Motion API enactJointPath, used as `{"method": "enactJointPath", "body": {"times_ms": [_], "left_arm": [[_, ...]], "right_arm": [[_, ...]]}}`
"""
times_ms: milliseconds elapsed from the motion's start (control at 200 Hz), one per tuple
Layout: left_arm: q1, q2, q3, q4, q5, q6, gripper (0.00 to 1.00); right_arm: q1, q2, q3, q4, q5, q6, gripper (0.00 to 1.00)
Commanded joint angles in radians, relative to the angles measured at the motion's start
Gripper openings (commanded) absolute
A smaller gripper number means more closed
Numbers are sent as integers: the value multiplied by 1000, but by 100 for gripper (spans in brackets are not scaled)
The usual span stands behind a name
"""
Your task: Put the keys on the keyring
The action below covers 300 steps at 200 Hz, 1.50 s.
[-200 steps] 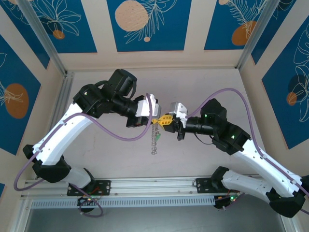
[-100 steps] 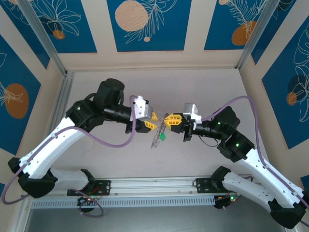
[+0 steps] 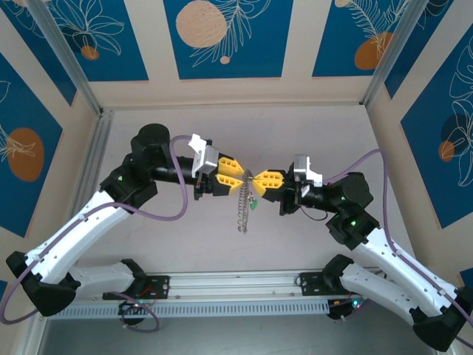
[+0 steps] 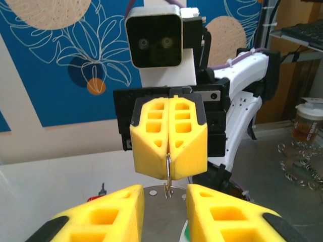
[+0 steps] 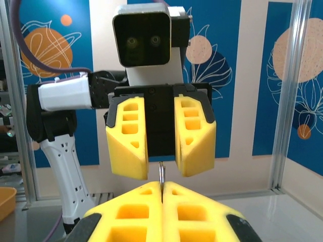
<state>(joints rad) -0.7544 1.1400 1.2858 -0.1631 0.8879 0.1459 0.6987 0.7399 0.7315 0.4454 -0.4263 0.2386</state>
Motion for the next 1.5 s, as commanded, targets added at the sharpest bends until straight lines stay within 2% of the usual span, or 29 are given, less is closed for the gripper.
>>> {"method": "enactJointPath", "body": {"times_ms": [0,300,520,645,775,925,1045,1146,1191,1256,1321,1361,1396,1426,1496], "left_arm": [[8,0,-22,153,57,-84,28],[6,15,-68,282,71,-172,28],[-2,36,-68,315,72,-187,26],[-4,43,-68,321,71,-186,19],[-5,46,-73,326,63,-185,16],[-6,44,-75,342,59,-189,0],[-6,37,-74,342,62,-179,0],[-6,23,-46,225,40,-98,0],[-7,19,-22,134,18,-35,0],[-13,18,22,-11,-19,64,0],[-27,18,65,-139,-83,164,0],[-38,19,86,-209,-124,224,0],[-45,20,101,-261,-162,269,0],[-53,20,110,-297,-186,304,0],[-67,21,126,-366,-227,364,0]], "right_arm": [[-4,-4,-17,157,36,66,0],[-4,46,-56,325,68,152,0],[-2,65,-59,367,77,175,0],[-2,71,-62,387,77,184,0],[-4,73,-66,410,84,194,0],[-3,99,-61,444,68,215,0],[-4,103,-73,445,75,224,0],[-4,67,-75,356,114,207,0],[-4,39,-67,270,136,182,12],[-4,-18,-51,119,170,131,38],[-5,-74,-25,-54,212,72,52],[-6,-110,-8,-168,239,27,68],[-9,-136,8,-266,274,-9,78],[-13,-152,28,-354,311,-37,83],[-31,-169,80,-541,407,-87,87]]}}
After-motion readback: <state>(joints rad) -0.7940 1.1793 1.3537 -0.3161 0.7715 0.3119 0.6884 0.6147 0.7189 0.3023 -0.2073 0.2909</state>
